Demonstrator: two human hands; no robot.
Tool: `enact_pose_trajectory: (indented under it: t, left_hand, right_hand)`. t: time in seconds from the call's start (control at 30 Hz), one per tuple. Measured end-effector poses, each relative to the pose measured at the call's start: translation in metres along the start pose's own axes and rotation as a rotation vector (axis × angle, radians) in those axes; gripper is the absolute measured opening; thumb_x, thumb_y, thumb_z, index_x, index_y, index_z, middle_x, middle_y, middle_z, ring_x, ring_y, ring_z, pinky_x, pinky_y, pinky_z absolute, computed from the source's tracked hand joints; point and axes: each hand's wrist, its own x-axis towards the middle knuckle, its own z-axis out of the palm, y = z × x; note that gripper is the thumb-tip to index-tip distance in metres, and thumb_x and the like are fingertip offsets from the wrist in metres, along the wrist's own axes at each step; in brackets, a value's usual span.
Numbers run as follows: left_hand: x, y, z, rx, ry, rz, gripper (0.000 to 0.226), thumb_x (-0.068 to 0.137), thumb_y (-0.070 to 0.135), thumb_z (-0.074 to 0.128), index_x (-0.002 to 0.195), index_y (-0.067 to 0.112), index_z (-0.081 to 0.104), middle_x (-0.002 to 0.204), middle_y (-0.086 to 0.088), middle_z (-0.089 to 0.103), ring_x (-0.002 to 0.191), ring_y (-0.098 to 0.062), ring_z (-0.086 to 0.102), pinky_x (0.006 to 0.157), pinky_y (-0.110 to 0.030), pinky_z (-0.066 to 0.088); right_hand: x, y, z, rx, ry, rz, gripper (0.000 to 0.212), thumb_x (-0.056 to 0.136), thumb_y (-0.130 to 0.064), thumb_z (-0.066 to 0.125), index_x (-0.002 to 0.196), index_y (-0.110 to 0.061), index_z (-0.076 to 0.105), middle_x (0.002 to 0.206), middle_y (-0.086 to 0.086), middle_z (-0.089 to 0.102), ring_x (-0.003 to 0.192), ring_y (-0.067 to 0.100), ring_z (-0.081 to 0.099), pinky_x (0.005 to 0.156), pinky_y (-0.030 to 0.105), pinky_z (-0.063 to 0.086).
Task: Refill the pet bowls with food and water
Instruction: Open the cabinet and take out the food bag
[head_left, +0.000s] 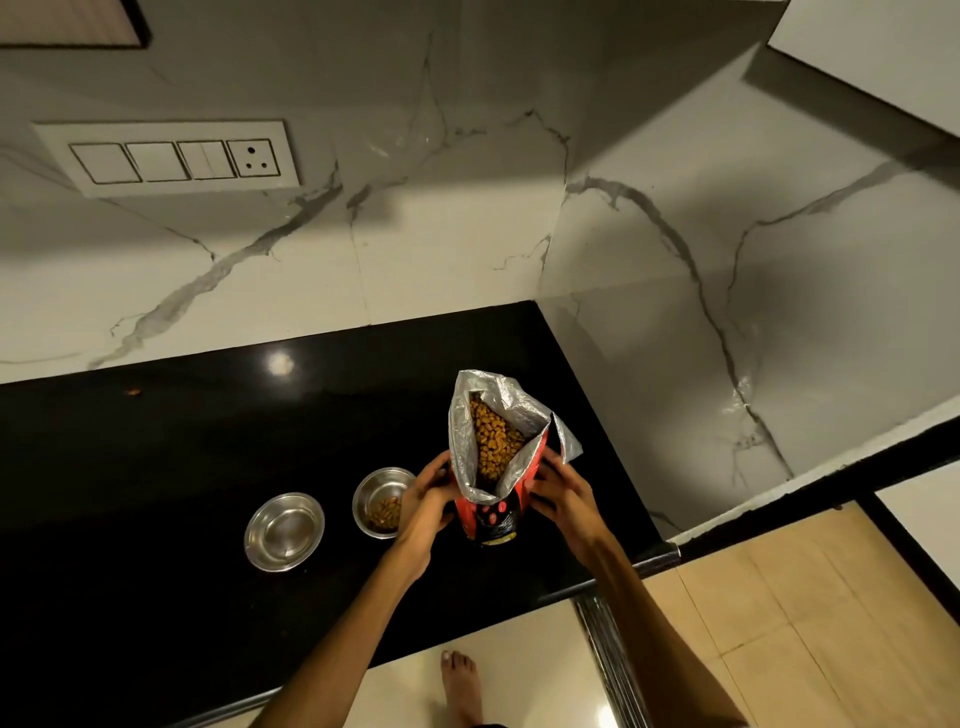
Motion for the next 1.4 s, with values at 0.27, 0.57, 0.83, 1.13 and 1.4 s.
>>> enact_pose_trajectory:
  t: [0.27,0.57,0.83,1.13,1.4]
  left_hand:
    - [-0.023,0.01,-0.005,0.014,0.014,0.057,0.059,0.087,0.004,0.068,0.141,0.027,0.061,0.13,0.006,0.059,0.111,-0.006,0.057,0.093,-0.036,0.049]
    - [-0.063,0.02,-0.009,0.009,0.019,0.149,0.057,0.088,0.009,0.072,0.142,0.021,0.06,0.137,0.0,0.056,0.115,-0.009,0.057,0.112,-0.048,0.047]
    - [-0.097,0.033,-0.001,-0.011,0.071,0.323,0.043,0.091,0.002,0.07,0.133,0.011,0.065,0.105,0.014,0.07,0.098,-0.003,0.068,0.087,-0.027,0.054]
    - [-0.13,0.056,0.019,0.004,-0.05,0.419,0.039,0.089,0.006,0.072,0.126,0.018,0.07,0.115,0.001,0.076,0.111,-0.019,0.07,0.099,-0.042,0.056]
    - [-0.152,0.07,0.052,0.059,-0.17,0.479,0.04,0.088,0.005,0.074,0.125,0.021,0.071,0.116,-0.004,0.074,0.109,-0.018,0.07,0.087,-0.027,0.056]
  right_hand:
    - [-0.025,-0.009,0.0,0.031,0.085,-0.032,0.055,0.094,-0.002,0.068,0.143,-0.022,0.059,0.134,0.002,0.071,0.124,0.022,0.067,0.109,0.05,0.051]
    - [-0.069,-0.019,0.011,0.064,0.138,-0.111,0.039,0.1,0.0,0.06,0.134,-0.019,0.067,0.126,0.007,0.074,0.119,0.023,0.07,0.108,0.053,0.052]
    - [-0.111,-0.05,0.023,0.043,0.126,-0.259,0.031,0.103,-0.015,0.058,0.132,-0.021,0.067,0.128,0.004,0.073,0.119,0.021,0.07,0.103,0.048,0.055]
    - [-0.143,-0.077,0.03,0.014,0.109,-0.372,0.035,0.103,-0.011,0.061,0.136,-0.02,0.065,0.134,0.003,0.07,0.125,0.022,0.067,0.106,0.05,0.054]
    - [-0.179,-0.106,0.033,0.033,0.198,-0.467,0.035,0.096,-0.013,0.068,0.131,-0.018,0.067,0.126,0.003,0.074,0.119,0.021,0.07,0.106,0.05,0.054]
